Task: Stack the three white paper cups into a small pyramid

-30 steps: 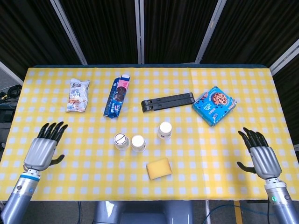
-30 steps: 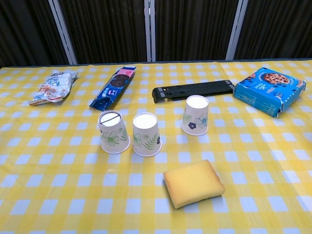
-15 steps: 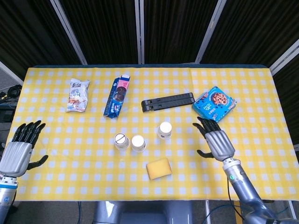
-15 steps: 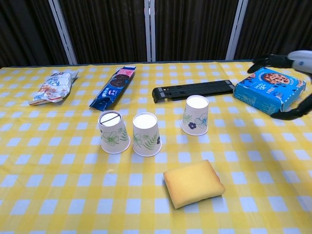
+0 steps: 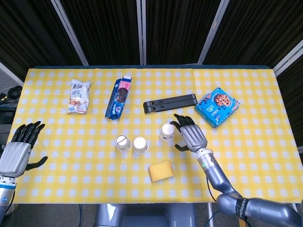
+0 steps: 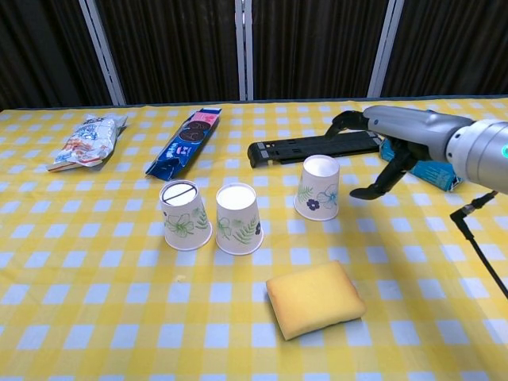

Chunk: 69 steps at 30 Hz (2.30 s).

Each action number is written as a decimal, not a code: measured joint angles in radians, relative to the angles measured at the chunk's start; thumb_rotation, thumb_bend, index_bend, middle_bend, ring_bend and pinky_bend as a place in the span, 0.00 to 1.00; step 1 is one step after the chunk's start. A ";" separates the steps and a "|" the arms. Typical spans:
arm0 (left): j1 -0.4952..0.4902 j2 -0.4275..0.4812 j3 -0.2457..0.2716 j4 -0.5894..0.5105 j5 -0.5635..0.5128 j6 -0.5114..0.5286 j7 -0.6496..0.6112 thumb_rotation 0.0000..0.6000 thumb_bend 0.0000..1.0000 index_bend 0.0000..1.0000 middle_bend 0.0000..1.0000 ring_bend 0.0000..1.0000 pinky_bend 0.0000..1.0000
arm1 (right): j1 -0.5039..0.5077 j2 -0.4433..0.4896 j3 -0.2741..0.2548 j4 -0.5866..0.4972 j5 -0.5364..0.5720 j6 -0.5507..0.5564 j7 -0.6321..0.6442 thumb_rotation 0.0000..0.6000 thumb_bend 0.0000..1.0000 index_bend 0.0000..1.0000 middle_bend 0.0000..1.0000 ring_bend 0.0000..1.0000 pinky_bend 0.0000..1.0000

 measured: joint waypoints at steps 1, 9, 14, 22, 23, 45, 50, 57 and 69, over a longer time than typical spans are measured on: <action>0.000 0.000 -0.001 0.000 0.001 -0.003 -0.002 1.00 0.22 0.00 0.00 0.00 0.00 | 0.008 -0.007 0.001 0.009 0.008 -0.004 -0.004 1.00 0.18 0.16 0.00 0.00 0.00; 0.001 0.004 -0.012 0.007 -0.008 -0.027 -0.020 1.00 0.22 0.00 0.00 0.00 0.00 | 0.067 -0.057 0.004 0.087 0.080 -0.041 -0.042 1.00 0.29 0.14 0.00 0.00 0.00; -0.002 0.006 -0.019 0.012 -0.014 -0.052 -0.028 1.00 0.22 0.00 0.00 0.00 0.00 | 0.101 -0.090 0.003 0.148 0.132 -0.059 -0.056 1.00 0.34 0.14 0.00 0.00 0.00; -0.002 0.007 -0.031 0.018 -0.014 -0.077 -0.037 1.00 0.22 0.00 0.00 0.00 0.00 | 0.135 -0.124 -0.005 0.204 0.157 -0.061 -0.053 1.00 0.37 0.36 0.01 0.00 0.01; -0.001 0.007 -0.032 0.018 -0.014 -0.079 -0.039 1.00 0.22 0.00 0.00 0.00 0.00 | 0.136 -0.127 -0.008 0.209 0.151 -0.054 -0.051 1.00 0.38 0.38 0.03 0.00 0.01; 0.012 0.004 -0.053 0.010 -0.033 -0.111 -0.019 1.00 0.22 0.00 0.00 0.00 0.00 | 0.113 -0.021 0.002 -0.095 0.050 0.129 -0.078 1.00 0.36 0.41 0.05 0.00 0.03; 0.021 0.011 -0.055 0.005 -0.024 -0.100 -0.029 1.00 0.22 0.00 0.00 0.00 0.00 | 0.126 -0.001 0.008 -0.236 0.047 0.185 -0.177 1.00 0.36 0.41 0.05 0.00 0.03; 0.021 0.016 -0.059 0.006 -0.025 -0.116 -0.038 1.00 0.22 0.00 0.00 0.00 0.00 | 0.182 -0.052 0.014 -0.315 0.083 0.245 -0.301 1.00 0.36 0.41 0.05 0.00 0.03; 0.019 0.021 -0.067 0.016 -0.039 -0.146 -0.068 1.00 0.22 0.00 0.00 0.00 0.00 | 0.272 -0.192 0.037 -0.211 0.153 0.256 -0.343 1.00 0.36 0.41 0.06 0.00 0.03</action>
